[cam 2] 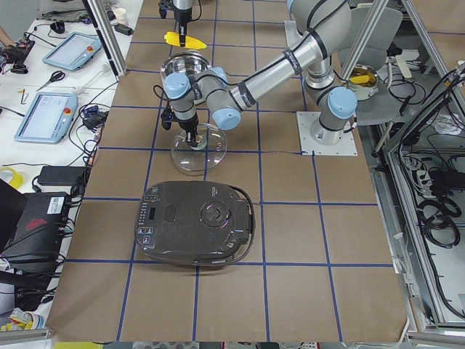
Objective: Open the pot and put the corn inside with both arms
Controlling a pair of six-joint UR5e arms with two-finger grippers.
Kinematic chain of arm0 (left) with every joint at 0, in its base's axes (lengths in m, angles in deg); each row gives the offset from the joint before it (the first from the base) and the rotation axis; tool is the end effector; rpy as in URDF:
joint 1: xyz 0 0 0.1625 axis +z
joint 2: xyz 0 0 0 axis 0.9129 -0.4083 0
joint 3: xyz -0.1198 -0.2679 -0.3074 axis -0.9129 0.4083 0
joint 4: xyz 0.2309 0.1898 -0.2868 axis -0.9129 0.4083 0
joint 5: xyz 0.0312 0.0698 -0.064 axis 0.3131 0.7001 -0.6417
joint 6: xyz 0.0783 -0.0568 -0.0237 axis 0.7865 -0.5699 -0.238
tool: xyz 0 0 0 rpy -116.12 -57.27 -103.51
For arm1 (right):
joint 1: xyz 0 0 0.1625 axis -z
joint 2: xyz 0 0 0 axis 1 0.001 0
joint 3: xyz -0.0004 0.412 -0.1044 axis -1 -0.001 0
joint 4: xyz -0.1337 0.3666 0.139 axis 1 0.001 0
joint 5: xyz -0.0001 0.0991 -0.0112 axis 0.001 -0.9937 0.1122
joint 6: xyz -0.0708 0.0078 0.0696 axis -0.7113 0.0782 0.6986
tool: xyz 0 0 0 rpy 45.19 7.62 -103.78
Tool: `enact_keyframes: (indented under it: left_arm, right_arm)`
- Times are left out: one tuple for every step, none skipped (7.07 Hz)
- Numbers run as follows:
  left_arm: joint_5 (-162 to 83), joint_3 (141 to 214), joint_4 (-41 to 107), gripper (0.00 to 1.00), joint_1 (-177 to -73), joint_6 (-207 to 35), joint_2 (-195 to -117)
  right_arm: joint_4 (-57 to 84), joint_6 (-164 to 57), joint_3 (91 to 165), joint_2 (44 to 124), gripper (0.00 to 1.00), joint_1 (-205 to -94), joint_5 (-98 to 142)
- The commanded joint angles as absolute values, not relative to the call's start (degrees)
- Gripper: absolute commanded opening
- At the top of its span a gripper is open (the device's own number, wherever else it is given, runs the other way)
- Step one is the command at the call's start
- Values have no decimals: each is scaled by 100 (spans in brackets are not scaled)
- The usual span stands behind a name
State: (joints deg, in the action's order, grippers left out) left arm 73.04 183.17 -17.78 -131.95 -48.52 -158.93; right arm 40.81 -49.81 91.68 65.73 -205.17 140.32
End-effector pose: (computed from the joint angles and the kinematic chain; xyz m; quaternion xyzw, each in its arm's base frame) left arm 0.1228 -0.5999 0.2575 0.0095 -0.9992 -0.0378 0.0057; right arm 0.4392 -0.6423 0.3762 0.0376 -0.9954 0.0867 0.0168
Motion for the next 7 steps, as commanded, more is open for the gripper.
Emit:
enact_keyframes:
  left_arm:
    - [7297,18662,-2236,0,-13243,-4988,-15794]
    - [7245,18820,-2473,0,-13252,-5015,-15777]
    - [7245,19056,-2876,0,-13252,-5016,-15776]
    - [7245,19137,-2993,0,-13235,-4964,-15776]
    - [7245,19146,-2994,0,-13235,-4972,-15776]
    - [7227,19146,-2994,0,-13244,-5015,-15785]
    - [7218,19146,-2994,0,-13261,-5033,-15785]
  right_arm:
    - [4669,-5166,9140,6283,3,-20693,14073]
    - [4672,-5263,9158,6230,39,-20727,14065]
    - [4663,-5220,9175,6247,99,-20736,14065]
    - [4672,-5220,9175,6273,100,-20745,14065]
    - [4672,-5272,9175,6334,100,-20745,14073]
    - [4663,-5499,9184,6404,100,-20737,14134]
    - [4585,-5771,9245,6536,100,-20728,14144]
